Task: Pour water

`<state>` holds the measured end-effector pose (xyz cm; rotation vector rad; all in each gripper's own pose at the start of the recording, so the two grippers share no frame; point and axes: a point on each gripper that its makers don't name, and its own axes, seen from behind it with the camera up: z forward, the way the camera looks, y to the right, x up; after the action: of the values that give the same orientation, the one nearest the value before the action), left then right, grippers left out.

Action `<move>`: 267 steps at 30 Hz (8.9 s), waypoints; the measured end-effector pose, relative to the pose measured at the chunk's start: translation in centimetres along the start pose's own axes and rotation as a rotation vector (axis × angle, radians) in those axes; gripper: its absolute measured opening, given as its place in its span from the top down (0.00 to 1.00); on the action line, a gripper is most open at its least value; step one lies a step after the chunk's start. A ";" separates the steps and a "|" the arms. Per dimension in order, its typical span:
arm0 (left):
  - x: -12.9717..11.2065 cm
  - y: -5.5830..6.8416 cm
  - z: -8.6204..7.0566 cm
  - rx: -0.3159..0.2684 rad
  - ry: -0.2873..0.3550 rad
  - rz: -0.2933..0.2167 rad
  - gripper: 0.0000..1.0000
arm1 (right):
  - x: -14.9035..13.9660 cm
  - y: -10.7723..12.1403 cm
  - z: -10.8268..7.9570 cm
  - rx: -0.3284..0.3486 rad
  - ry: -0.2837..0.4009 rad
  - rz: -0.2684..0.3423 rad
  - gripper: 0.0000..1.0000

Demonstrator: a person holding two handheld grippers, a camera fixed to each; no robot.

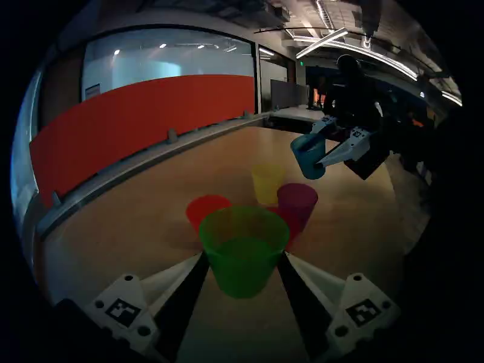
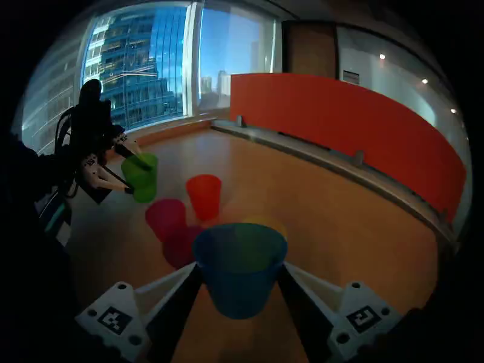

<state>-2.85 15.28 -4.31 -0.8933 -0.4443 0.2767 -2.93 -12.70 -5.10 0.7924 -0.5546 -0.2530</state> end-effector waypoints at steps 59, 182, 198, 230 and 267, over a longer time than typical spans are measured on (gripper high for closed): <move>-6.1 -1.0 3.0 -0.048 -0.174 0.001 0.20 | -8.3 -0.6 1.2 0.018 -0.155 0.040 0.13; 3.6 -10.9 -13.9 0.856 0.490 -0.204 0.09 | 5.7 9.4 -13.1 -0.762 0.610 0.235 0.00; 1.2 -12.2 -13.0 0.944 0.484 -0.196 0.09 | 5.9 9.6 -12.6 -0.741 0.622 0.314 0.01; -2.7 -13.2 -10.1 0.922 0.451 -0.281 0.08 | 4.9 9.4 -12.7 -0.765 0.589 0.313 0.01; -2.8 -13.2 -9.8 0.909 0.443 -0.280 0.08 | 4.3 9.9 -13.7 -0.794 0.593 0.259 0.01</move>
<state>0.06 -0.48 0.15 0.0165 0.0004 0.0002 8.37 0.53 -4.01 -0.0016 0.0324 0.0198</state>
